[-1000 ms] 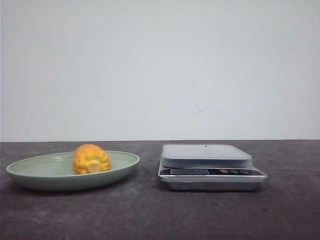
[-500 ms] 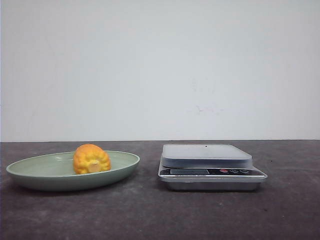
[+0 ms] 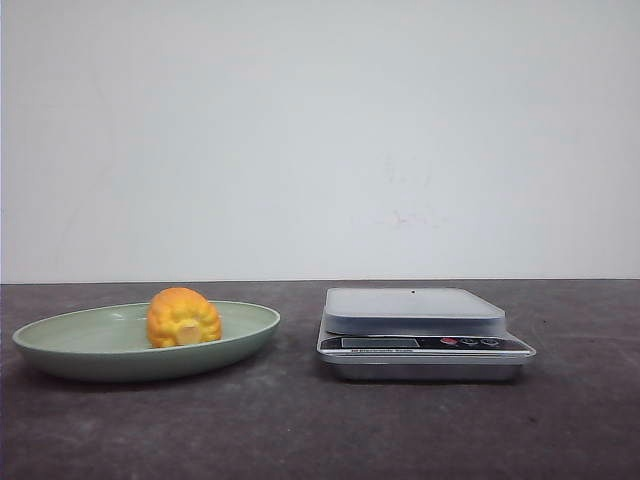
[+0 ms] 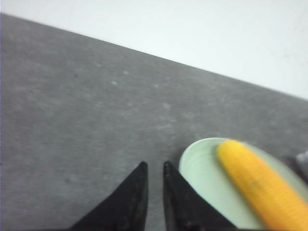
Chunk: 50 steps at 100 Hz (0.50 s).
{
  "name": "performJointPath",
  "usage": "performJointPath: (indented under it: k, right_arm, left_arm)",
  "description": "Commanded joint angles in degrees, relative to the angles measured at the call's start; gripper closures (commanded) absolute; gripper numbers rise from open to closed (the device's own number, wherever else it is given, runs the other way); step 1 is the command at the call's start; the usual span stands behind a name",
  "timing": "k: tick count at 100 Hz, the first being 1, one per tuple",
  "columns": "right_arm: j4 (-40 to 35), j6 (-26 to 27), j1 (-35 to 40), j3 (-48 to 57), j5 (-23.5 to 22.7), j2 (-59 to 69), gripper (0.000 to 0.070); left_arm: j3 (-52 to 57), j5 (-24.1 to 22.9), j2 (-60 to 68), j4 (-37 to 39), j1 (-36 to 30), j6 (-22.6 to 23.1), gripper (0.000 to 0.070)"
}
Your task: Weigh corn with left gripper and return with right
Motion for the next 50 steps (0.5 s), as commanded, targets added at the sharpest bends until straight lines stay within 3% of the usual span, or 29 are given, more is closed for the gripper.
performJointPath:
  k: [1, 22, 27, 31, 35, 38, 42, 50]
  right_arm:
    - [1.27, 6.19, 0.09, 5.60, -1.03, 3.02, 0.0696]
    - [-3.76, 3.19, 0.09, 22.47, -2.47, 17.07, 0.0696]
    - [-5.07, 2.51, 0.09, 25.79, -3.78, 19.63, 0.0677]
    - [-6.23, 2.27, 0.09, 28.06, -4.61, 21.35, 0.0597]
    - [-7.30, 1.66, 0.11, 29.97, -5.31, 22.80, 0.0456]
    - [-8.00, 1.25, 0.15, 31.17, -5.90, 23.71, 0.0343]
    - [-8.74, 0.83, 0.26, 32.52, -6.54, 24.68, 0.0231]
    - [-9.90, 0.74, 0.70, 34.47, -8.20, 26.01, 0.0220]
  left_arm:
    - [5.31, 0.15, 1.49, 1.57, 0.00, -2.95, 0.0688]
    - [21.07, 0.26, 14.38, -0.07, 0.00, -2.51, 0.0688]
    - [24.70, 0.72, 17.79, -1.25, 0.00, -1.53, 0.0613]
    - [27.19, 0.83, 20.09, -2.08, 0.00, -0.94, 0.0445]
    - [29.22, 0.87, 22.08, -2.58, 0.00, -1.01, 0.0257]
    - [30.58, 1.22, 23.30, -2.97, 0.00, -0.98, 0.0165]
    - [32.11, 2.14, 24.59, -3.48, 0.00, -1.01, 0.0149]
    - [34.82, 4.74, 26.51, -4.76, -0.07, -0.98, 0.0230]
